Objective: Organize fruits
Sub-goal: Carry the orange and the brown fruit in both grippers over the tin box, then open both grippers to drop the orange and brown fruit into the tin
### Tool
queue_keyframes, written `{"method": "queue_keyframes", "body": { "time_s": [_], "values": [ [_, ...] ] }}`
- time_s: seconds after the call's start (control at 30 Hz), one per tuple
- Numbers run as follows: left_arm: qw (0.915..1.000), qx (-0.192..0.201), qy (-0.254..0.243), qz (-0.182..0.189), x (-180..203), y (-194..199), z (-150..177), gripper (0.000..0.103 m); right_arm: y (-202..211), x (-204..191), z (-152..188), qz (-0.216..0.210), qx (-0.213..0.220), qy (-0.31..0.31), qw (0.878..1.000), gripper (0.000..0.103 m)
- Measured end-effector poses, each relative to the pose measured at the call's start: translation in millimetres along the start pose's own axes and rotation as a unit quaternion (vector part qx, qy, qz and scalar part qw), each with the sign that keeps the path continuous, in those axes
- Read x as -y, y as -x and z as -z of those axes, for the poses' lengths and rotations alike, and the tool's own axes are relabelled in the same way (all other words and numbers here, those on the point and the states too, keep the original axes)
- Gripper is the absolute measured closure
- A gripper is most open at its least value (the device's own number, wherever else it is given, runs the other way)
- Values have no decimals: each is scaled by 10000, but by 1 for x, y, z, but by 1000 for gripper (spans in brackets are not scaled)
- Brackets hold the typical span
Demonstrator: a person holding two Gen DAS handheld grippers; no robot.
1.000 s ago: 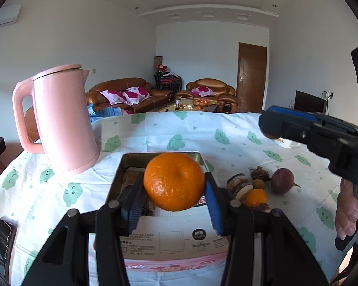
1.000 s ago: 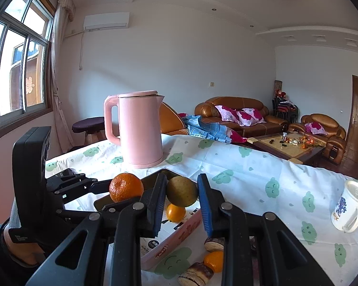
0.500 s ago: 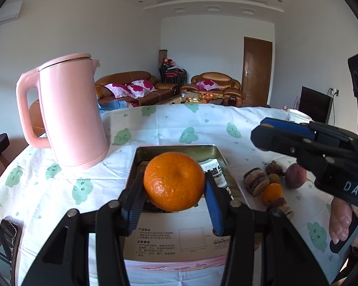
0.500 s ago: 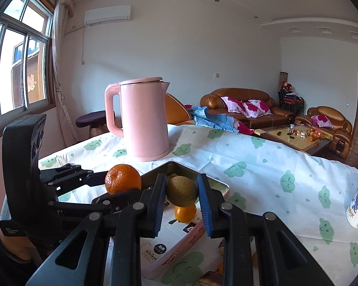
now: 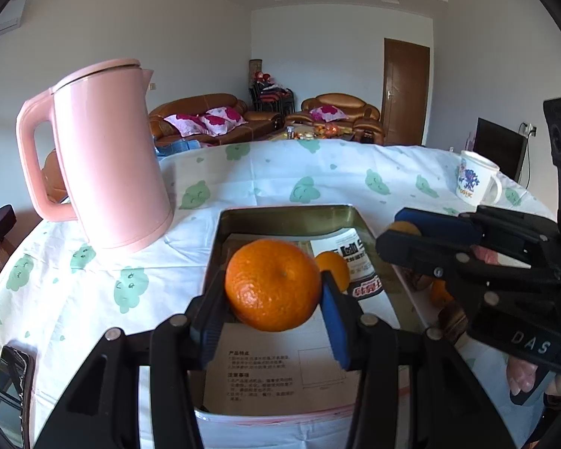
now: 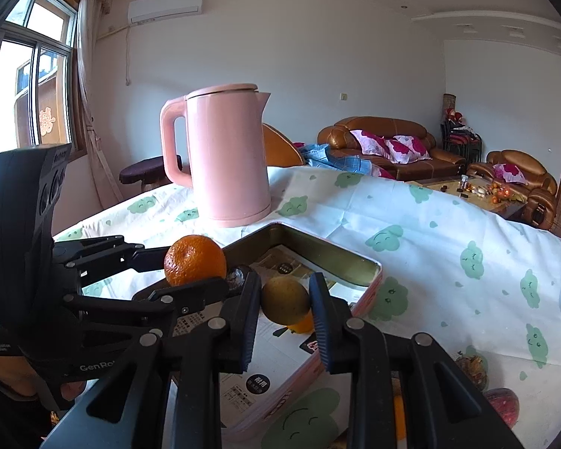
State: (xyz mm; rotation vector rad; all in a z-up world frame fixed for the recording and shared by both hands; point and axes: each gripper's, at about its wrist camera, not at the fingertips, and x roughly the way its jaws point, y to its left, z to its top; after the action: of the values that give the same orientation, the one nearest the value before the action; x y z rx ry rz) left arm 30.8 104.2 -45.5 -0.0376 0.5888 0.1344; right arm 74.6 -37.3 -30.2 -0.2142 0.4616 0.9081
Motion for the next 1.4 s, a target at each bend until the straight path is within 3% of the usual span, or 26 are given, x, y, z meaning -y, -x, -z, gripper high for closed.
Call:
{"method": "queue_keyframes", "body": {
  "time_s": [0.87, 1.2, 1.3, 1.4],
  "values": [
    [9977, -651, -21, 171, -4, -27, 8, 54, -35, -7, 14, -29, -767, 39, 9970, 74],
    [9974, -718, -80, 4, -3, -29, 8, 53, -35, -7, 15, 36, -847, 42, 9964, 74],
    [9978, -646, -104, -123, -2, -27, 8, 51, -35, -7, 14, 64, -837, 37, 9965, 72],
    [9981, -563, -67, -229, -5, -23, 8, 40, -28, -5, 14, 164, -700, 19, 9974, 67]
  ]
}}
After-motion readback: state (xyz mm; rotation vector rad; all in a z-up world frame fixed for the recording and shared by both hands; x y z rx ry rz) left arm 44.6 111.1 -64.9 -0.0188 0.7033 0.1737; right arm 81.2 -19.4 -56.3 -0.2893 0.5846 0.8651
